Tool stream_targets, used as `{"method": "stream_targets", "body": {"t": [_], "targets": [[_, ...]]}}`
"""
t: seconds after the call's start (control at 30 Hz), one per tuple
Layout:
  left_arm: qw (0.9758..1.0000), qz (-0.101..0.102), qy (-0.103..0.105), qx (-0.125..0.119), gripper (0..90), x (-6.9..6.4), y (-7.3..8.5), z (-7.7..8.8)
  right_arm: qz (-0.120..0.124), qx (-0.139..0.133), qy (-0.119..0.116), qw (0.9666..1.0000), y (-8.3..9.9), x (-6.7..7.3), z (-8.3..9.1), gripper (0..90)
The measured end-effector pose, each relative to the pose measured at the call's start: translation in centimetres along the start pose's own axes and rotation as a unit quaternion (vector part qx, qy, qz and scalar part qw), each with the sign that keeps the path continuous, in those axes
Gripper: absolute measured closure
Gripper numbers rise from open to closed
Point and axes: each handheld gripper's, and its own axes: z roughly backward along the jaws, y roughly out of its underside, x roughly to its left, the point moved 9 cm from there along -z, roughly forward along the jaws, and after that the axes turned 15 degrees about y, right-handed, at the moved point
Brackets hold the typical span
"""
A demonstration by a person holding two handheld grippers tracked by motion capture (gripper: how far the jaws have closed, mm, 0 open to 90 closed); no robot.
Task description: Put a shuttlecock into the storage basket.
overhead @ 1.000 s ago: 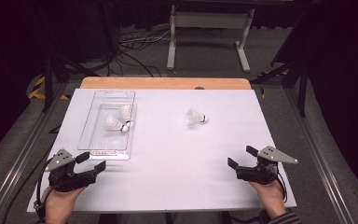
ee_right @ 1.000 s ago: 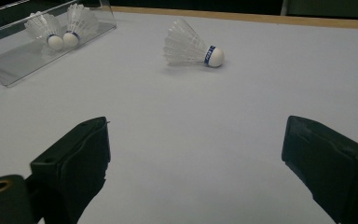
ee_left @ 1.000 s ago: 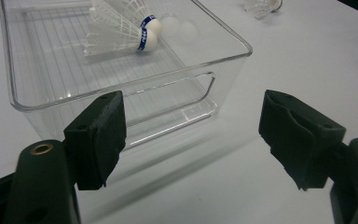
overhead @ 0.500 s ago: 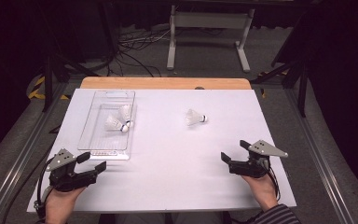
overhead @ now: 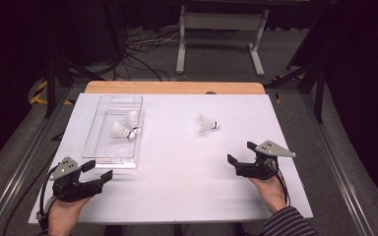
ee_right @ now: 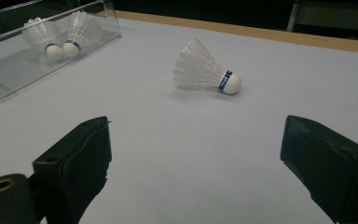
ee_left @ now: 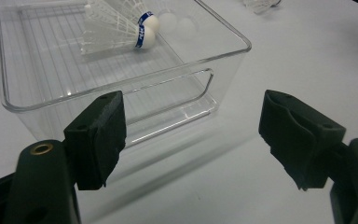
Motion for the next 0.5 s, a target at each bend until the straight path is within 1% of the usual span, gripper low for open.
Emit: {"method": "stream_targets", "body": {"t": [0.1, 0.23, 0.37, 0.43, 0.5], "targets": [[1.0, 0.002, -0.001, -0.005, 24.2, 0.0, 0.0, 0.1, -0.003, -0.003, -0.005, 1.0, -0.2, 0.1, -0.3, 9.3], [1.0, 0.002, -0.001, -0.005, 24.1, 0.0, 0.0, 0.1, -0.004, -0.005, -0.008, 0.9999, -0.5, 0.4, -0.7, 9.3], [1.0, 0.0, 0.0, -0.005, 24.1, 0.0, 0.0, 0.1, -0.009, -0.005, -0.013, 0.9999, -1.0, 0.6, -1.2, 9.1], [1.0, 0.001, -0.001, -0.005, 24.0, 0.0, 0.0, 0.1, -0.009, -0.005, -0.01, 0.9999, -1.1, 0.6, -1.4, 9.0], [1.0, 0.001, 0.0, -0.005, 24.0, 0.0, 0.0, 0.1, -0.015, -0.004, -0.011, 0.9998, -1.3, 0.6, -1.5, 8.9]]}}
